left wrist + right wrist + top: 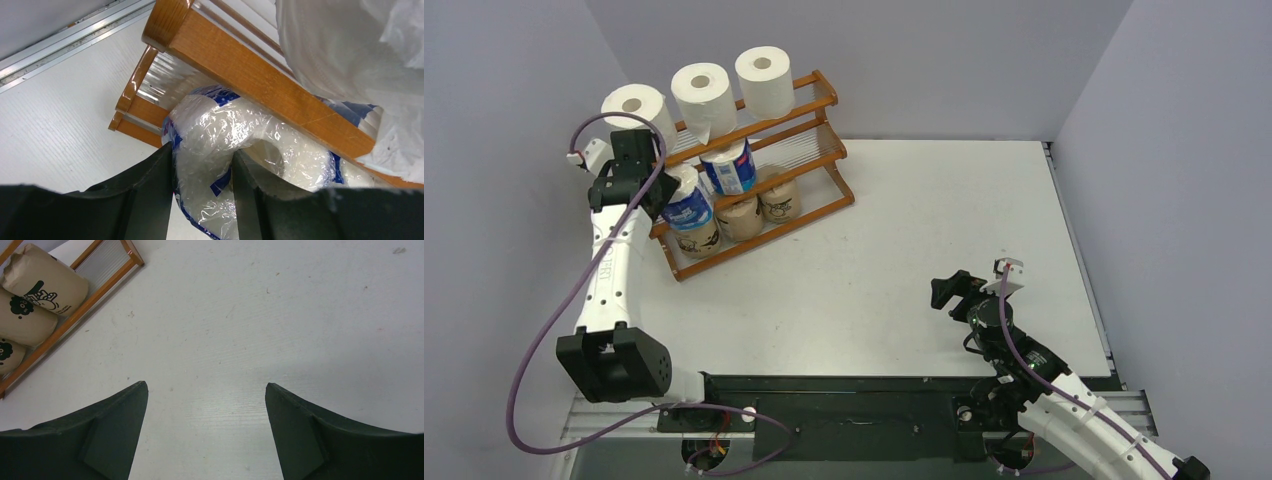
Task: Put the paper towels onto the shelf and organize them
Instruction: Place the paper towel on the shelf.
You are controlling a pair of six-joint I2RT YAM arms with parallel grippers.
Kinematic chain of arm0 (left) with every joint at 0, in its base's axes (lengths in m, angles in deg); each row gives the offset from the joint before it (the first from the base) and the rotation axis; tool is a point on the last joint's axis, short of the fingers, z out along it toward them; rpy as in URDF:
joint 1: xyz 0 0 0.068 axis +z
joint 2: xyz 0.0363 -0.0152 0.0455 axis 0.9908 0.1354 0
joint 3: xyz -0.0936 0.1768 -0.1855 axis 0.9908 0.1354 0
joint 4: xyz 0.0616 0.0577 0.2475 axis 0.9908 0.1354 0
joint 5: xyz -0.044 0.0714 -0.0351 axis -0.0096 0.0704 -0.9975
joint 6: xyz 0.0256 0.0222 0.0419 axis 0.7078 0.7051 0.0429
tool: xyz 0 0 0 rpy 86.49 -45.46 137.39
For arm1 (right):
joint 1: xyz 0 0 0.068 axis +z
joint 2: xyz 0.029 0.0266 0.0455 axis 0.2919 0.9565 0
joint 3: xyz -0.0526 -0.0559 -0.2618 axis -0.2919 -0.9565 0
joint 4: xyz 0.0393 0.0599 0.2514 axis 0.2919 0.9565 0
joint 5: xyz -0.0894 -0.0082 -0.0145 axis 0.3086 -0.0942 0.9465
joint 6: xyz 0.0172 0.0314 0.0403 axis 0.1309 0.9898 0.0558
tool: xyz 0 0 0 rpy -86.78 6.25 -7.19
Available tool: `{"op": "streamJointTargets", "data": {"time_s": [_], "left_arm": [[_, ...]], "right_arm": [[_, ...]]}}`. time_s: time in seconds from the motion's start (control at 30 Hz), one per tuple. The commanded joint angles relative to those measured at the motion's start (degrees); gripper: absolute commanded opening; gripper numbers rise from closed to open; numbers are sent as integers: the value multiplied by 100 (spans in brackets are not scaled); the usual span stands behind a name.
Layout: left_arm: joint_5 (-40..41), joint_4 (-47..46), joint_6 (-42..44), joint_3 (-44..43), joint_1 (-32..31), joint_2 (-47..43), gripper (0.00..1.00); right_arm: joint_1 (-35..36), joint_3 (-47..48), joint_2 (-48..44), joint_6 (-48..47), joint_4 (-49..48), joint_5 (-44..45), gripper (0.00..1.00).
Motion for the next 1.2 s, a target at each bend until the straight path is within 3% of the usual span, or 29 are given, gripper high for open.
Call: {"op": "streamJointTargets", "data": {"time_s": [0.0, 0.4, 1.17], "left_arm": [[79, -250, -54, -299, -13, 161, 41], [-70, -528, 12, -206, -12, 159, 53], [-213, -791, 190, 77, 7, -201, 63]], "right_arm": [[-33, -35, -8, -39, -246, 19, 82], [-36, -24, 73, -53, -267, 36, 82], [-30, -21, 81, -48, -262, 69, 82]]}}
